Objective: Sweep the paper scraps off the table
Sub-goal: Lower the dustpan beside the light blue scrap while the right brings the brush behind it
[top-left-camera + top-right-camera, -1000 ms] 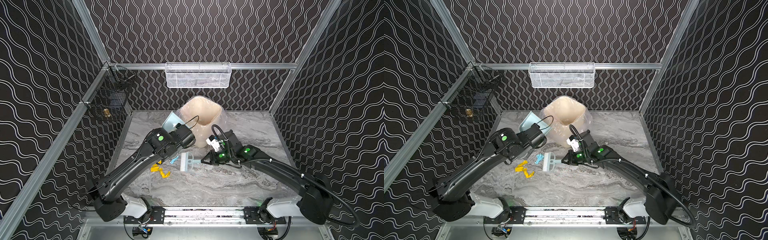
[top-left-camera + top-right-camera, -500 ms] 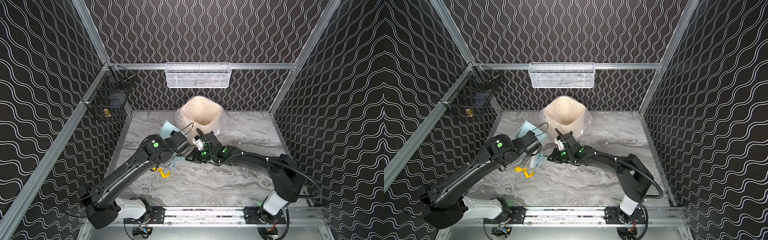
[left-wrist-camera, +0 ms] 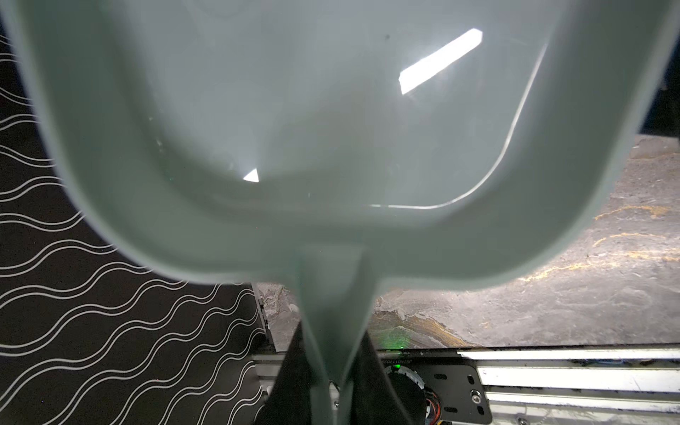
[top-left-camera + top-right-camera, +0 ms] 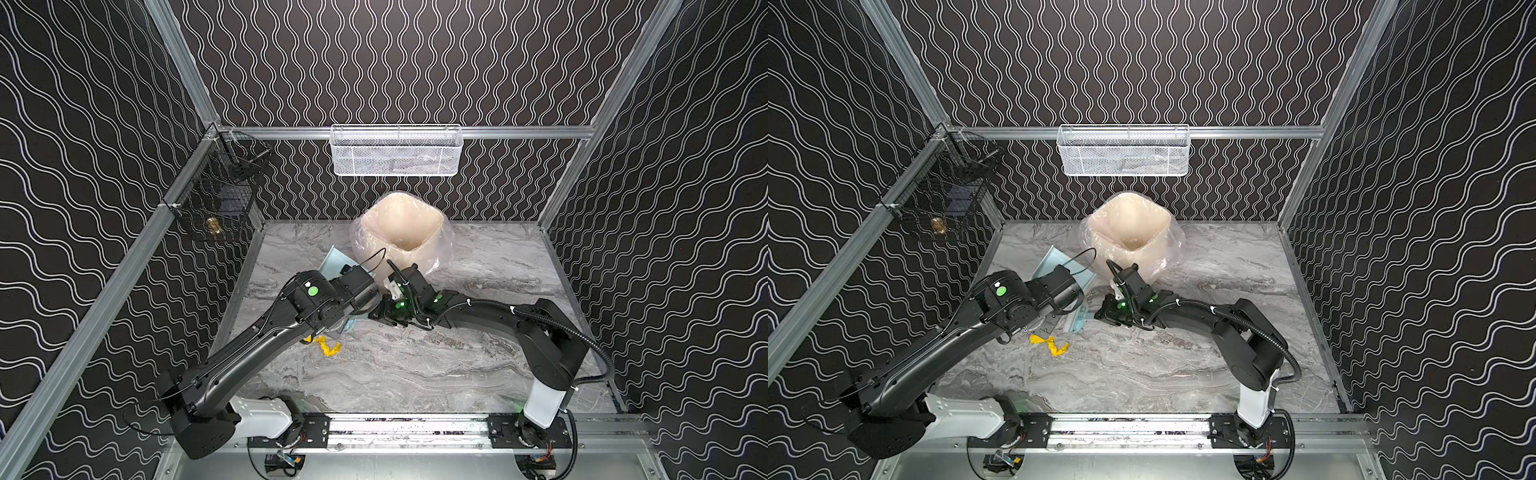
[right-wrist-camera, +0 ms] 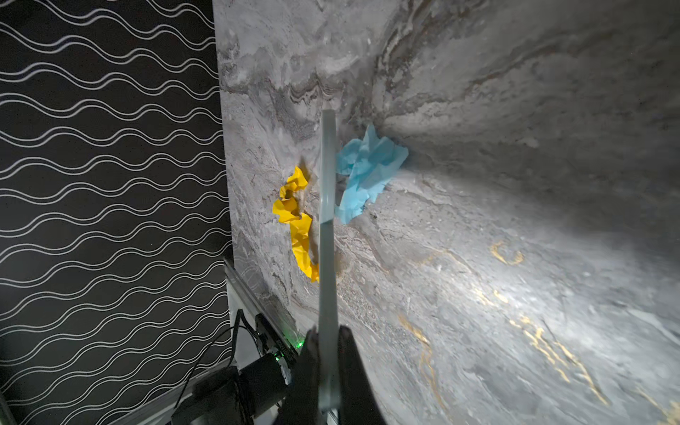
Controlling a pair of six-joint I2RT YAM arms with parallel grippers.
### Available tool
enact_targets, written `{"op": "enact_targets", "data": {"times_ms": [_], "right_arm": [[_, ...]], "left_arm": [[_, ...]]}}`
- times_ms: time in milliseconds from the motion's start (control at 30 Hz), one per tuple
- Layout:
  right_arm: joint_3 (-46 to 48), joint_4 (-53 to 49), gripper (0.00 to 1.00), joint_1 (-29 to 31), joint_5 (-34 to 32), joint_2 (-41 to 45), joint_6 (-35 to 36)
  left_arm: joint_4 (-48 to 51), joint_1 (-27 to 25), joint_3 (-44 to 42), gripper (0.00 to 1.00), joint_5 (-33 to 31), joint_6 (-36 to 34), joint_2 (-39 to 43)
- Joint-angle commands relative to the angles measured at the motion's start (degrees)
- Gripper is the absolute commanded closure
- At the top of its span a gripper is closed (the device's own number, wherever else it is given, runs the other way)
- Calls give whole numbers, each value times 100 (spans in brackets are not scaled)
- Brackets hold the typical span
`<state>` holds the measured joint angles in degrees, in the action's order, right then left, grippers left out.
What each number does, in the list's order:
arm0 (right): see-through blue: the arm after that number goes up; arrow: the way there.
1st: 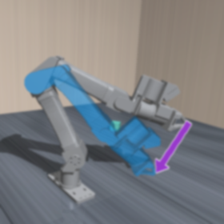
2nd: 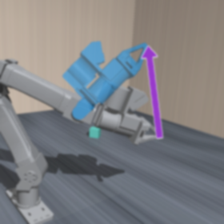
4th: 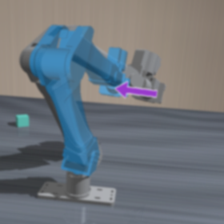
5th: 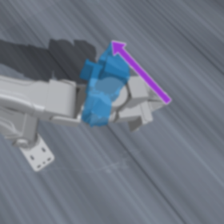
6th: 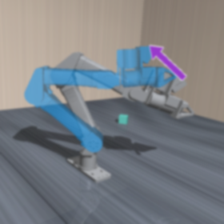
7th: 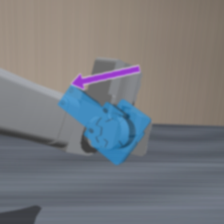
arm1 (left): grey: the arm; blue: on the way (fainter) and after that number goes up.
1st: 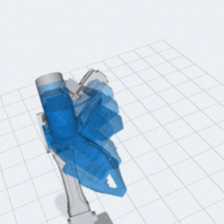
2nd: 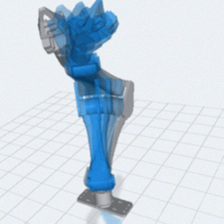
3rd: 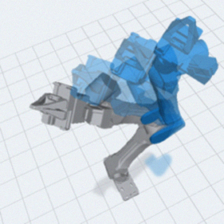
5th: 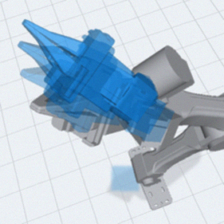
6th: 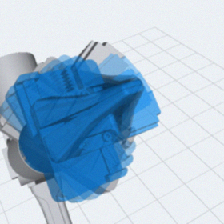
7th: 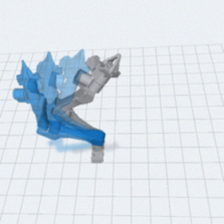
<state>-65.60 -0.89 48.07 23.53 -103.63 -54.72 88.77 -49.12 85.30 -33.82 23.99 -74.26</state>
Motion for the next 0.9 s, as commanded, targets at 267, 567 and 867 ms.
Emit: {"op": "enact_targets", "data": {"times_ms": [267, 567, 867], "right_arm": [[1539, -1180, 100, -490, 170, 1579, 129], [2315, -2615, 100, -1392, 233, 3230, 773], [1603, -2576, 100, -1395, 620, 3177, 1157]], "left_arm": [[-69, -1, -99, 100, 144, 99, 30], [-710, -134, -624, 100, 954, 106, 74], [-912, -764, -983, 100, 1291, 434, -281]]}}
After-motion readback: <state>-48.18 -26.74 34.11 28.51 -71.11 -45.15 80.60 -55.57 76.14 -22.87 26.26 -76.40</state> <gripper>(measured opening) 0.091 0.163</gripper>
